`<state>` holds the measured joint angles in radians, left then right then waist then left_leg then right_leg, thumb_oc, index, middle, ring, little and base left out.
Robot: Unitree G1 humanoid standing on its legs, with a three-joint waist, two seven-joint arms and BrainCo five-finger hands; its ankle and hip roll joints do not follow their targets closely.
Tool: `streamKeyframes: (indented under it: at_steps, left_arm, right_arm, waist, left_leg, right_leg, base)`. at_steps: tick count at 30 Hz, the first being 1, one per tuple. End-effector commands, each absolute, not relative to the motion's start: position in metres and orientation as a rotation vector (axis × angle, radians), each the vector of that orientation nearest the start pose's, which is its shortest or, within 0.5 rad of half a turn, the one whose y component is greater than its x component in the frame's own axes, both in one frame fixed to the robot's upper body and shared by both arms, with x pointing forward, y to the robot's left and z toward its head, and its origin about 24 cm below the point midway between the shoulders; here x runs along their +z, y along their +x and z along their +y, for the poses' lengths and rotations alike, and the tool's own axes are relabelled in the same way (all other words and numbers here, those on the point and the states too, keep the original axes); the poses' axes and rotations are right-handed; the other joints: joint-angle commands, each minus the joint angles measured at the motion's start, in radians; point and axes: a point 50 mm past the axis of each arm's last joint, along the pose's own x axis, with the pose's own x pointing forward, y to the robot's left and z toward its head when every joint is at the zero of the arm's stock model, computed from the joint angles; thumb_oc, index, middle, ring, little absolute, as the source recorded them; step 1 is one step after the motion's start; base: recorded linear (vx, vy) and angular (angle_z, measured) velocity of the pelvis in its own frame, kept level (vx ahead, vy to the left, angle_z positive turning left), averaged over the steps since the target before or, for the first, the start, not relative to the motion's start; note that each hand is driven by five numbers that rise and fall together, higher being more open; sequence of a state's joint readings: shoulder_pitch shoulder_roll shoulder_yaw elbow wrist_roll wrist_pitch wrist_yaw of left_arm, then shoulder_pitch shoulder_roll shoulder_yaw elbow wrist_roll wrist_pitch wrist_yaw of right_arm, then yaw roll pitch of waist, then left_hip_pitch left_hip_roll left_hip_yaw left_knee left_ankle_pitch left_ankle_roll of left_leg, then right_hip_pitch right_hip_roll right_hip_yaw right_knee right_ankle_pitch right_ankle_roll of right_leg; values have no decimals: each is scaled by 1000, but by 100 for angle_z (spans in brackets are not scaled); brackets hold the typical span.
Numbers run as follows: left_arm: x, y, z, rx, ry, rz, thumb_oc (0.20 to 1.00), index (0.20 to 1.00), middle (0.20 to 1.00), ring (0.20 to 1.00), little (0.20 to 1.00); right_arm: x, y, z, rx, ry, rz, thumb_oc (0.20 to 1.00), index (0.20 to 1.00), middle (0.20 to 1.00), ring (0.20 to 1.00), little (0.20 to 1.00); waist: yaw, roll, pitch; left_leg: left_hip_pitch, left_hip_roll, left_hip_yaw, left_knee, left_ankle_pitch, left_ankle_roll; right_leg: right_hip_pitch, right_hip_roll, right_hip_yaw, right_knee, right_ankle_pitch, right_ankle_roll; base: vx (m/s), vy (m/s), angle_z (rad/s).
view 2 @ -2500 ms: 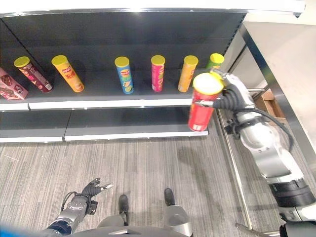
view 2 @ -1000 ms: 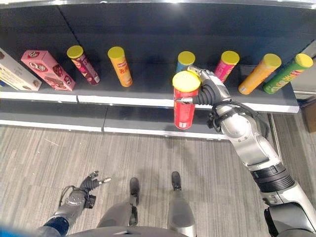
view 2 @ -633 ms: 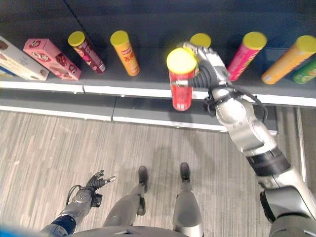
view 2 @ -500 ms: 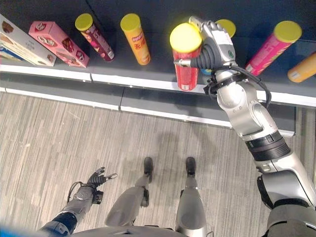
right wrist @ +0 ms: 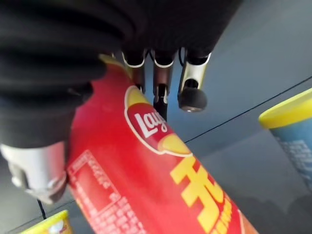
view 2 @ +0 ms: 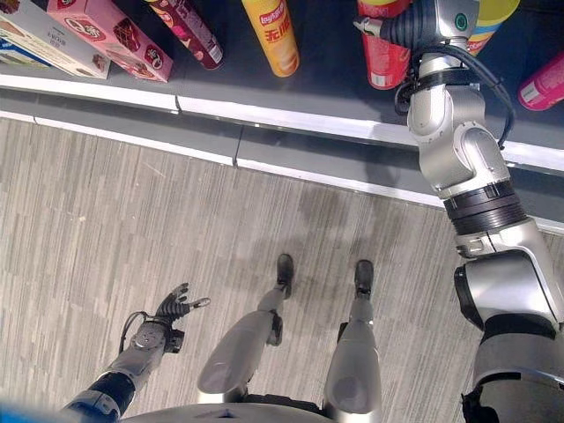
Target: Put the goods on the table back onto the shelves and tidy them up.
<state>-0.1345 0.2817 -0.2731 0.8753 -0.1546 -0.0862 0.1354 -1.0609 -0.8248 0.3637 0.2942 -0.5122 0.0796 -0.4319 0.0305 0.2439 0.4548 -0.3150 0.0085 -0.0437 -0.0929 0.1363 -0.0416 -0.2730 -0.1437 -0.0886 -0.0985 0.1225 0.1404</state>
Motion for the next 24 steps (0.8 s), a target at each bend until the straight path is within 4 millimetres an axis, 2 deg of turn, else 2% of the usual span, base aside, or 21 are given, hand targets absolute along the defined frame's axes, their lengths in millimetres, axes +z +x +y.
streamKeyframes:
  at_steps: [1, 12, 19, 24]
  left_arm:
    - [-95, 219, 220, 45, 347, 662, 1000, 1000, 1000, 1000, 1000]
    - [-89, 228, 219, 64, 340, 635, 1000, 1000, 1000, 1000, 1000]
    - [-87, 231, 220, 84, 333, 621, 1000, 1000, 1000, 1000, 1000]
    - [-86, 232, 221, 88, 329, 616, 1000, 1000, 1000, 1000, 1000]
  right_arm:
    - [380, 326, -181, -604, -1270, -1111, 200, 200, 200, 200, 200]
    - [380, 335, -178, -601, -1243, -1080, 200, 200, 200, 200, 200]
    - [392, 342, -170, -612, -1216, -1076, 200, 200, 200, 200, 200]
    - [399, 345, -173, -640, -1206, -1056, 200, 200, 200, 200, 200]
  waist:
    - [-3, -47, -47]
    - [8, -43, -35]
    - [27, -46, -31]
    - [38, -42, -34]
  left_leg:
    - [-2, 14, 22, 6, -67, -84]
    - [-30, 10, 11, 6, -62, -84]
    - [-43, 2, -2, 6, -60, -81]
    - [-51, -3, -13, 6, -59, -78]
  right_leg:
    - [-20, -55, 101, 63, -126, 42]
    - [-42, -57, 107, 66, -127, 43]
    - [-59, -59, 118, 63, -125, 45]
    - [-66, -59, 125, 62, -124, 46]
  base:
    - [0, 0, 0]
    - [2, 2, 1]
    - [2, 2, 1]
    - [0, 0, 0]
